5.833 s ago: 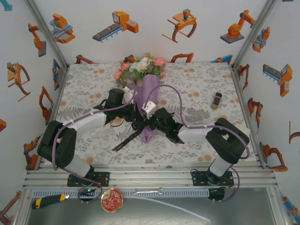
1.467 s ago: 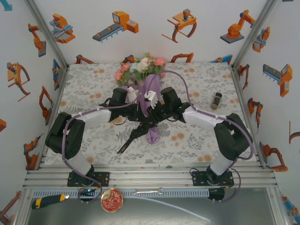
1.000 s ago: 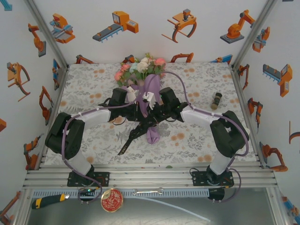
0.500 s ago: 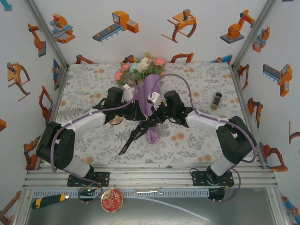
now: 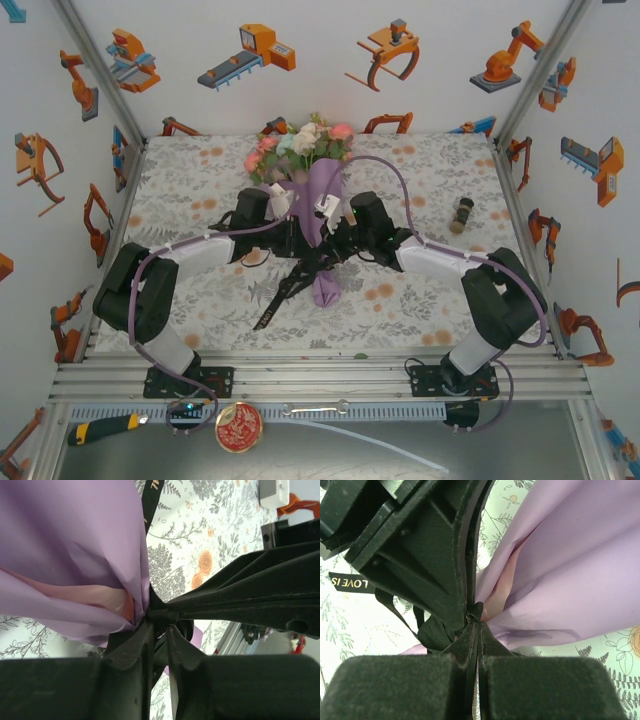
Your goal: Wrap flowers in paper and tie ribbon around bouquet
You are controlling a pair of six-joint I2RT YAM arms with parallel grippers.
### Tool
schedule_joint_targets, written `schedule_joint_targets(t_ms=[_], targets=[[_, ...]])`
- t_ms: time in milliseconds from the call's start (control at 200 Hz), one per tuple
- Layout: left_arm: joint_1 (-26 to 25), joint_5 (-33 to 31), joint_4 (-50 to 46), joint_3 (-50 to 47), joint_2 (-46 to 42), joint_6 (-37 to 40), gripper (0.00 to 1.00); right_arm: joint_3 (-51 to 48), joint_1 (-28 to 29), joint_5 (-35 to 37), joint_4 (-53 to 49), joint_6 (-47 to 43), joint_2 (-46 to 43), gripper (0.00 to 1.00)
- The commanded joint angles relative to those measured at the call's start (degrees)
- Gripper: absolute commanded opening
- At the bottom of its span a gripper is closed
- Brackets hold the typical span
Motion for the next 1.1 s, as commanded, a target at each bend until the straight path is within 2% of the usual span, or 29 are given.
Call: schedule_joint_targets(t_ms=[0, 35, 135, 275, 706, 861, 931, 1091], targets=[[-0.21, 1.96, 2.77, 0.31, 0.65, -0.66, 0.05, 1.74, -0.24, 0.0, -0.42, 1.05, -1.56, 0.0], [-0.23, 2.15, 2.99, 0.3, 0.67, -0.85, 0.0, 1.82, -0.27, 0.28, -1.08, 0.92, -1.57, 0.03], [-0.17, 2.06, 2.94, 0.31, 0.34, -0.91, 0.0, 2.2, -0.44, 2.23, -3.22, 0.72, -1.47, 0.21], [0.04, 1.76, 2.69, -0.18, -0.8, -0.8, 0.0, 0.75, -0.89, 3.0, -1.03, 0.98, -1.41, 0.32], [0.12, 2.74, 1.46, 0.49, -1.44, -0.14, 0.0, 1.04, -0.89, 0.8, 6.02, 1.12, 3.99, 0.36], [0.25, 2.06, 0.16, 0.65, -2.13, 0.83, 0.0, 0.32, -0.9, -6.22, 7.53, -1.51, 5.64, 0.36], [0.44, 1.65, -1.28, 0.66, -2.8, 1.95, 0.0, -1.27, -0.89, -7.0, 8.85, -1.87, 5.28, 0.37], [0.76, 1.28, -5.13, 0.91, -3.81, 5.15, 0.0, -4.77, -0.89, -13.21, 17.16, -3.65, 5.72, 0.42]])
